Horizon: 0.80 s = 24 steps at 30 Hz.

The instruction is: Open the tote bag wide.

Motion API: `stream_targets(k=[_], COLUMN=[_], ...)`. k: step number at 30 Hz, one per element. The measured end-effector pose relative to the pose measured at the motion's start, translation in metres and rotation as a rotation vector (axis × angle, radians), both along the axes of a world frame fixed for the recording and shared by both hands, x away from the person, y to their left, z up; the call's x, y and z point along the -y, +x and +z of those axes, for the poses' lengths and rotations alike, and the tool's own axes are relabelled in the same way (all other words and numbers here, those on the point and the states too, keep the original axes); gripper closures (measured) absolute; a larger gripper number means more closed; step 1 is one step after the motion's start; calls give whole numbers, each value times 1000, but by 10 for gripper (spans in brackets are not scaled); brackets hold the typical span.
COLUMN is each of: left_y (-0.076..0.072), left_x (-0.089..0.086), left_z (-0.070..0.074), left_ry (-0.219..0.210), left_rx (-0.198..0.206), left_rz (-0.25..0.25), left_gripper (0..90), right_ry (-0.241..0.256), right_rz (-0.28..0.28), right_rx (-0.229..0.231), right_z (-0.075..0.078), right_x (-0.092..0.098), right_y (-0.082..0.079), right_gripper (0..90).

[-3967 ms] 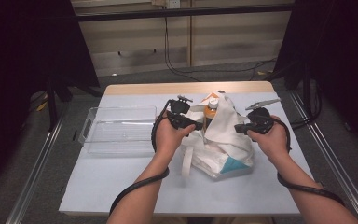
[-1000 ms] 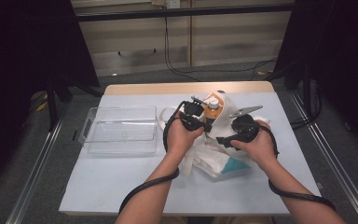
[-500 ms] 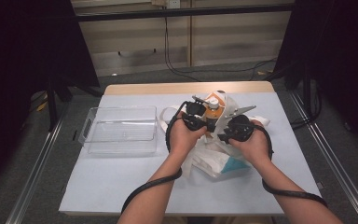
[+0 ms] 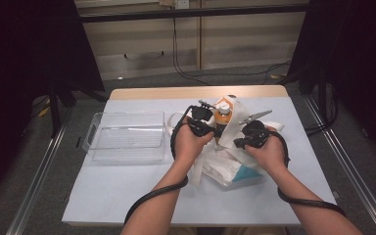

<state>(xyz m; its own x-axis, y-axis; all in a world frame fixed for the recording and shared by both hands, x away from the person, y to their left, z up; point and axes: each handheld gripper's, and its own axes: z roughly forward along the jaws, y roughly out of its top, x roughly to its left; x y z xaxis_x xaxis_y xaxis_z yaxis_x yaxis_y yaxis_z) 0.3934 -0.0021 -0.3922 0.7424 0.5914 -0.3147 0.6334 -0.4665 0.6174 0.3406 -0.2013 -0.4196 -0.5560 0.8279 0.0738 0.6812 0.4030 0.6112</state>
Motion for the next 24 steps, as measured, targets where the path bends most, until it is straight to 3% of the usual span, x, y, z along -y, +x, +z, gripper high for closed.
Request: stream_targets(k=[2,3,6,9,10,12,13,16,21,24], left_y=[0,1,0,1,1,1,1,2,1,-1], left_x=[-2,-2,1,5,6,7,8,10,15,17], left_z=[-3,-5,-10,-13,-15,-14,-13,-7,1,2], left_ry=[3,-17,-32,-1,0,7,3,-2,-15,-36], left_rx=[3,-14,-22,-28,-29,-37,-45,-45,-75,-91], left_rz=[12,6,-5,-24,-22,-22,-15,-2,7,22], left_gripper=[826,805,664,637,679,844,870,887,892,893], right_ry=[3,9,27,43,50,66,62,47,58,9], right_rz=[-7,-10,-12,-8,-12,-8,-2,23,20,17], right_rx=[10,11,12,17,13,18,22,44,65,86], right_z=[1,1,1,0,0,0,0,1,-2,-3], right_x=[4,5,6,8,8,7,6,-1,-11,-18], right_y=[0,-1,-2,-2,-2,-2,-3,-5,-7,-7], right_gripper=[900,900,900,900,900,778,745,573,400,339])
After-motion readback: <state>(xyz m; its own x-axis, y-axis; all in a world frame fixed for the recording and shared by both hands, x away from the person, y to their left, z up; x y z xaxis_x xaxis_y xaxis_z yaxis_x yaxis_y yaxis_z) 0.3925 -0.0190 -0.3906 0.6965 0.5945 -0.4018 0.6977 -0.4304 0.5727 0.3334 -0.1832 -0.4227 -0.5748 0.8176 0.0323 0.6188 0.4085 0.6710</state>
